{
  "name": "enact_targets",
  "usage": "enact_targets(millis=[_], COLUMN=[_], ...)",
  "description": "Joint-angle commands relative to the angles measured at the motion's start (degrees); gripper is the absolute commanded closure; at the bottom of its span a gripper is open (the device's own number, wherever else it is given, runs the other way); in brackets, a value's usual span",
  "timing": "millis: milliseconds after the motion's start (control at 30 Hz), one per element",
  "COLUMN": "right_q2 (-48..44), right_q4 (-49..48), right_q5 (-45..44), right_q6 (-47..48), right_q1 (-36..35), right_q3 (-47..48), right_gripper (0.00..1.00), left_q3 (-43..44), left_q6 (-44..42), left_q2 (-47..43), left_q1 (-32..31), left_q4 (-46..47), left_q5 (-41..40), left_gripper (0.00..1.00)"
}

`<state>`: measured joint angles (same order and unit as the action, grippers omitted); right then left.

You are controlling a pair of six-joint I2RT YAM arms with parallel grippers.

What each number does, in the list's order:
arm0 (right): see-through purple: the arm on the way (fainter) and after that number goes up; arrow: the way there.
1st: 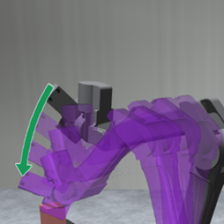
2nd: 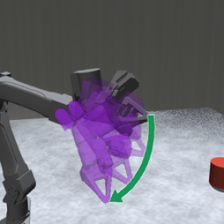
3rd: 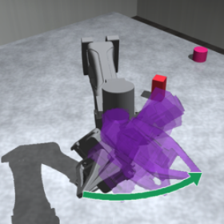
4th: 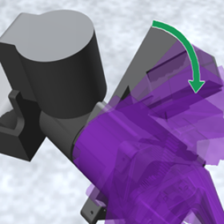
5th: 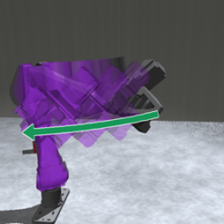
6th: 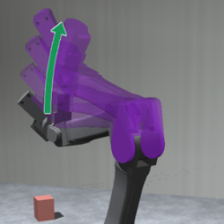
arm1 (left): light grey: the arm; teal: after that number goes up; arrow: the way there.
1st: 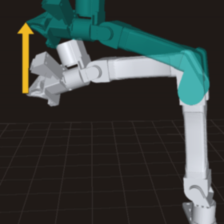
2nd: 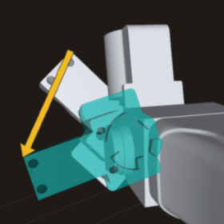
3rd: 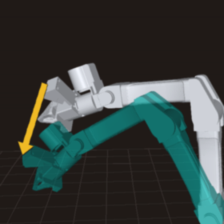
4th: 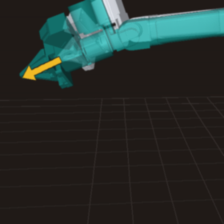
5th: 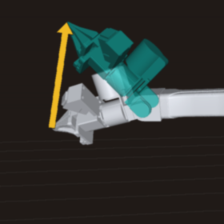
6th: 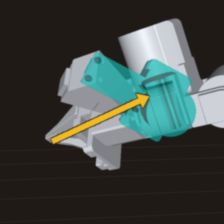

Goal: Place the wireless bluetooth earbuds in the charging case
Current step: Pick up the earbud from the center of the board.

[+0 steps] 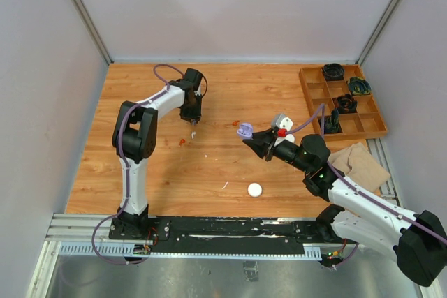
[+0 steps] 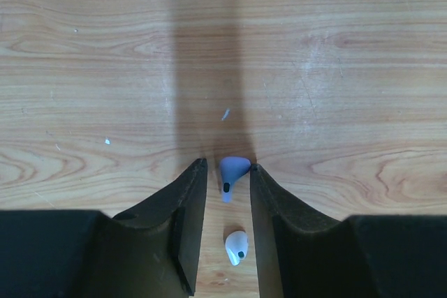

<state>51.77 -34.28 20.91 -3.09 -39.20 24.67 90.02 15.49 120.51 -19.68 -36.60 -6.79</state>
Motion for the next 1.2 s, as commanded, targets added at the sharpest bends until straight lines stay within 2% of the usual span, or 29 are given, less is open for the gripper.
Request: enact_targets(millis=[0, 267, 500, 767, 1167], right_q2=[-0.5, -0.3, 0.3, 0.8, 2.3], right_q4=[-0.9, -0.7, -0.9, -2.0, -6.7], right_q5=[-0.2, 0.1, 0.9, 1.1, 0.5], right_q6=[0.5, 0.5, 0.2, 0.2, -0.2], right_q1=[0.8, 0.8, 0.8, 0.7, 0.6], right_q3=[0.5, 0.7, 1.1, 1.3, 1.0], right_gripper=[0.92, 0.92, 0.93, 0.94, 0.94], left_q3=[1.6, 1.1, -3.9, -10.8, -21.0], left_q6=[-0.4, -0.4, 0.1, 1.3, 1.2], left_q2=[2.1, 2.5, -3.3, -13.5, -32.6], left_q1=[0.1, 0.0, -0.1, -1.9, -10.3], left_q4=[-0.9, -1.1, 1.9, 7.8, 16.2], left_q5=[0.3, 0.2, 0.2, -0.8, -5.7], left_gripper=[0.65, 0.73, 0.78, 0.81, 0.82])
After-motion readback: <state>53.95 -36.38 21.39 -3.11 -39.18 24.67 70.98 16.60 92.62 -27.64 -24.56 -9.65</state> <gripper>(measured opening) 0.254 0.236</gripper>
